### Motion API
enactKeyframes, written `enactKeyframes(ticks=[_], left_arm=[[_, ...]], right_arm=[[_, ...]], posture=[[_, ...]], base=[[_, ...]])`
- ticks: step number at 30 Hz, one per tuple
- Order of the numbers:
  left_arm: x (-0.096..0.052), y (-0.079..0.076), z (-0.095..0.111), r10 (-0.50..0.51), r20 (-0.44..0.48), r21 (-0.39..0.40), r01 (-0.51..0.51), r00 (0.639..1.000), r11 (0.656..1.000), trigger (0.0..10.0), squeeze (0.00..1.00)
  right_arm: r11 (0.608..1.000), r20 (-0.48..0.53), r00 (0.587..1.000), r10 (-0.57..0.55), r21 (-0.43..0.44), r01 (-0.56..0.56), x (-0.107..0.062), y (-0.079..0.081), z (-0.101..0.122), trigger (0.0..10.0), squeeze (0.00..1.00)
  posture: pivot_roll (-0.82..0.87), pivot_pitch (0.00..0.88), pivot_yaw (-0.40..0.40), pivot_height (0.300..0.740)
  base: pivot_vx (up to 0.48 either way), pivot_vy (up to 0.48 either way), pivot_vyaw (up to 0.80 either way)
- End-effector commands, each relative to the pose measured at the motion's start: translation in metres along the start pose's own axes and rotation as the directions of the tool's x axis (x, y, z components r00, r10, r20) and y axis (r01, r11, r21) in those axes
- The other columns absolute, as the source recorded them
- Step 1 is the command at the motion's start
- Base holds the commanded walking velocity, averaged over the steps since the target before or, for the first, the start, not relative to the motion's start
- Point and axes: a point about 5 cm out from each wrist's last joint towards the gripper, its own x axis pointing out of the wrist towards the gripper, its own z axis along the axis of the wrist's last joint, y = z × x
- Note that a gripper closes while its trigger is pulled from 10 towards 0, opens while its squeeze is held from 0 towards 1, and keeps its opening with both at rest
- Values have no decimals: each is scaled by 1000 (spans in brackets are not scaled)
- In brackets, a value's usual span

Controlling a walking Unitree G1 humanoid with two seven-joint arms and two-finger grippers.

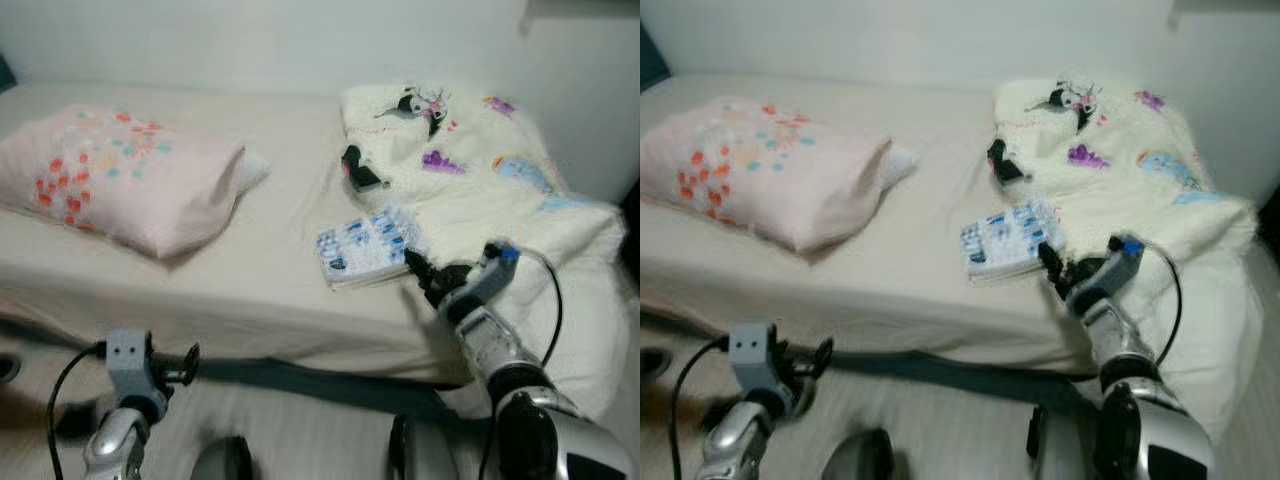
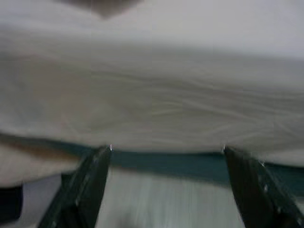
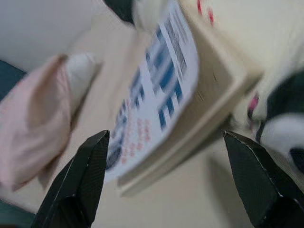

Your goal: Clean up the room

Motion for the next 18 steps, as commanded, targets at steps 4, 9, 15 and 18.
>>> enactKeyframes(ticks=[4,9,15,18], left_arm=[[-21,6,5,-36,12,55,36,999,998,10000,0],[-36,6,11,-68,17,82,67,998,994,10000,0],[-40,5,15,-79,18,91,77,997,993,10000,0],[-52,-1,13,-102,-10,96,102,995,990,10000,0]], right_arm=[[998,-30,999,-37,52,39,4,3,-6,10000,0],[999,-5,1000,-12,52,12,9,11,2,10000,0],[997,21,999,24,66,-26,12,17,9,10000,0],[994,59,995,86,65,-90,20,31,22,10000,0]], posture=[[222,345,51,512],[248,393,65,512],[260,408,65,512],[270,417,67,512]], base=[[0,0,0],[0,0,0],[0,0,0],[0,0,0]])
